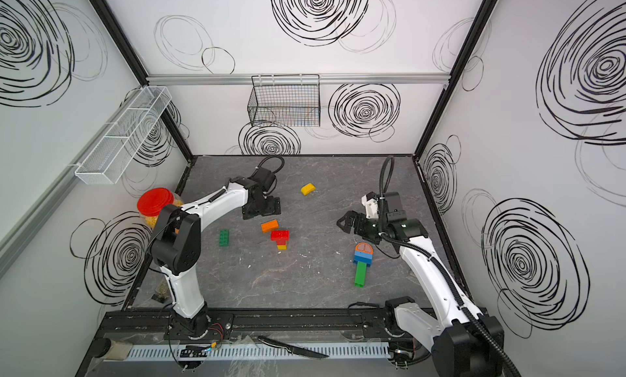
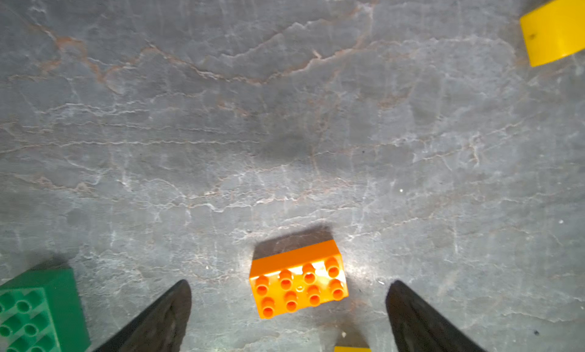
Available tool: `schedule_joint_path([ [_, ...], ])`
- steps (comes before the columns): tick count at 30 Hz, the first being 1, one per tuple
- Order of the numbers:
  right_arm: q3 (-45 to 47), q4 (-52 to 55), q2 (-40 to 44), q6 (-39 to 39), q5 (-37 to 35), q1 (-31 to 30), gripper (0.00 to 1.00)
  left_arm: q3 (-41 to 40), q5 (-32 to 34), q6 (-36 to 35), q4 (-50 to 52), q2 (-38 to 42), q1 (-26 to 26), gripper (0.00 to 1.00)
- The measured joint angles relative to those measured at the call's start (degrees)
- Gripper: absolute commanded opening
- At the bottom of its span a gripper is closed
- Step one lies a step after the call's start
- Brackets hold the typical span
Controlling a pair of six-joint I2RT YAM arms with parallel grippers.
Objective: Assemble an ice cream with lego
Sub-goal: Pick up the lego brick from the center of the board.
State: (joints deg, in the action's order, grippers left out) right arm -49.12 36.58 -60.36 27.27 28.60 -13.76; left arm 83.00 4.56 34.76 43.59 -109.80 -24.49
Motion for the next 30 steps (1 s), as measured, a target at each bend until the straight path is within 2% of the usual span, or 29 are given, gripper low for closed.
schedule_joint_path([
  [20,0.0,-0.02,0.0,0.02,-0.13,0.0,1.0,0.07,-0.04,-0.92,3.02,-3.72,-1.38,0.99],
  [30,0.0,-0.07,0.0,0.04,-0.11,0.0,1.0,-2.93,-0.2,-0.94,2.69,-3.37,-0.24,0.99],
])
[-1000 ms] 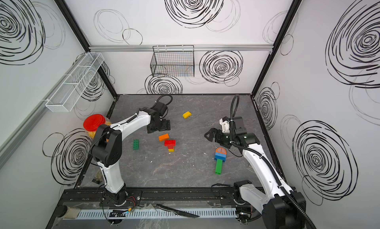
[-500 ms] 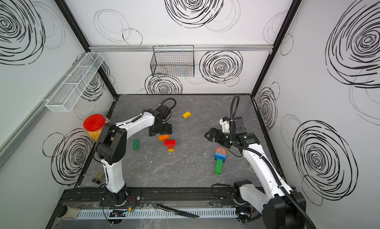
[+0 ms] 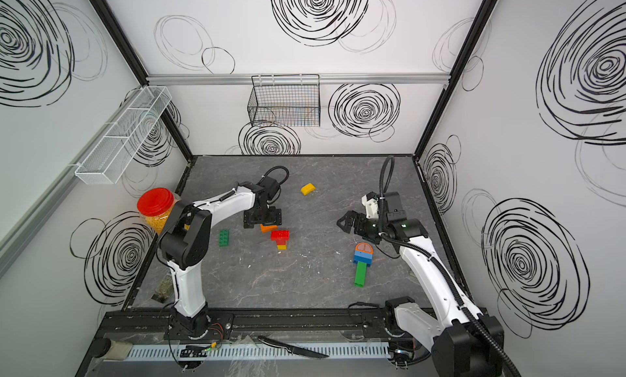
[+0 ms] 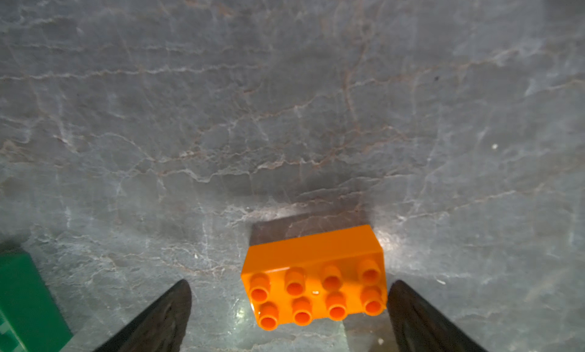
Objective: Assemble an ice cream with lego
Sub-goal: Pick up the lego brick from the center of the board.
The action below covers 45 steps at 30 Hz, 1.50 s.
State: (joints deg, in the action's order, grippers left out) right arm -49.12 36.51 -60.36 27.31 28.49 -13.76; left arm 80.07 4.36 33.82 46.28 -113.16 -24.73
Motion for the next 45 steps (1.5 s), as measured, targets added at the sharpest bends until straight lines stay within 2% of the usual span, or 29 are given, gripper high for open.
schedule_joint_path([
  [16,0.02,-1.22,0.0,0.13,0.02,0.0,1.0,-5.31,1.03,-1.84,-0.22,5.29,2.12,1.0],
  [31,0.02,-1.16,0.74,0.52,-0.11,-0.2,1.0,-5.31,0.59,-12.0,-4.57,5.29,1.49,0.92],
  [45,0.02,-1.16,0.74,1.16,-0.24,-0.76,1.0,-6.86,-0.39,-13.25,-7.78,5.29,1.6,0.85],
])
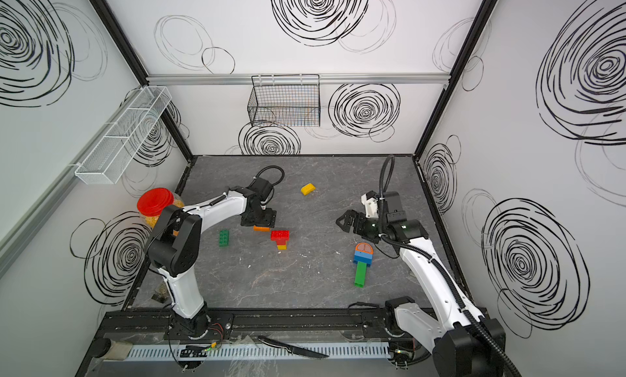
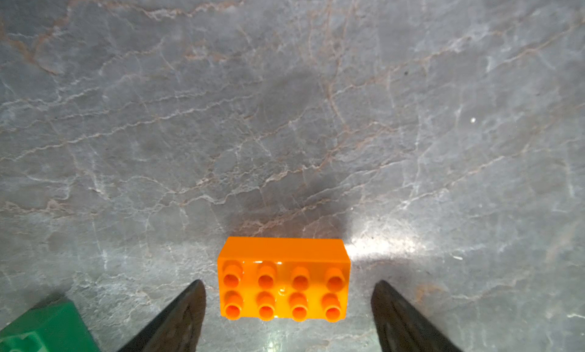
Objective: Assemble an ice cream with lego
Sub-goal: Pick up the lego brick from the center of the board.
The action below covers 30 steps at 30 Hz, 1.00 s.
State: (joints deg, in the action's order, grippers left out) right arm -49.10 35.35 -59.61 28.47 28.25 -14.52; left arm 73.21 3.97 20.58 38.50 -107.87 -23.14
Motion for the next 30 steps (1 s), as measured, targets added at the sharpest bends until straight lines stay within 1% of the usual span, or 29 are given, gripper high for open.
schedule_joint_path([
  [13,0.0,-0.02,0.0,0.24,-0.13,-0.42,1.0,-0.04,0.15,0.44,0.09,-1.27,0.0,0.83],
  [30,0.0,-0.02,0.0,0.24,-0.48,-0.42,1.0,0.79,0.35,1.42,0.52,-3.5,0.28,0.77],
])
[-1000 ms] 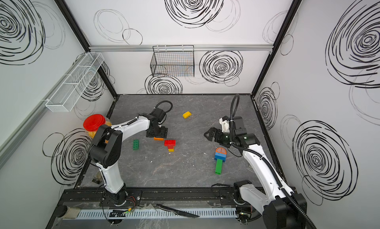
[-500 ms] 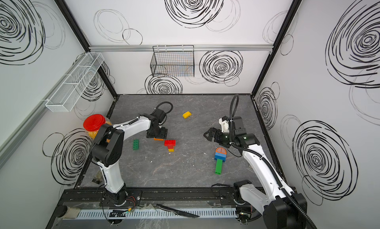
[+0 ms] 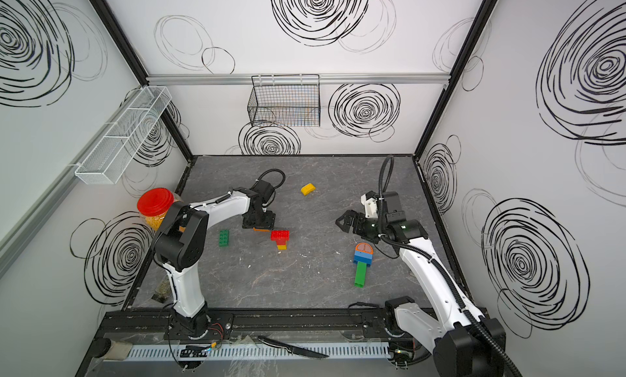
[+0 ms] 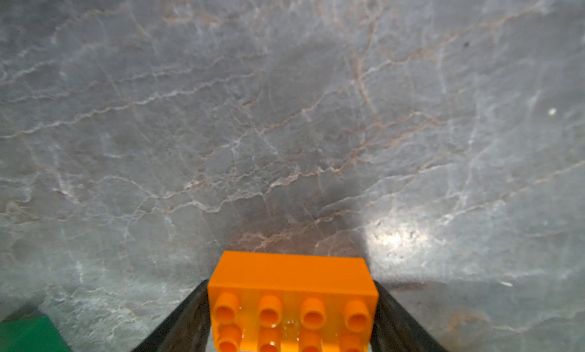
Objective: Assemble an ice cream with lego
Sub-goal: Pick up the lego brick from the center of the board.
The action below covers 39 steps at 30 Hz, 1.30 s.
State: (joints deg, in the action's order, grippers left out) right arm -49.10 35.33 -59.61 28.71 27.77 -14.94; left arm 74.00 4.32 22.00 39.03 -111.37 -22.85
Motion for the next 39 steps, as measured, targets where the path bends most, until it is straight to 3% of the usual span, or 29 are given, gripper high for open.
schedule_joint_path([
  [12,0.0,0.0,0.0,0.0,0.0,0.0,1.0,0.74,0.07,0.44,0.11,0.0,0.04,0.74],
  [26,0.02,-0.07,0.0,0.0,0.0,0.0,1.0,0.74,0.85,2.43,1.92,0.68,0.17,0.56],
  [39,3.89,-3.26,0.31,0.66,1.53,0.0,1.0,0.83,2.21,9.49,9.11,15.13,0.42,0.51],
])
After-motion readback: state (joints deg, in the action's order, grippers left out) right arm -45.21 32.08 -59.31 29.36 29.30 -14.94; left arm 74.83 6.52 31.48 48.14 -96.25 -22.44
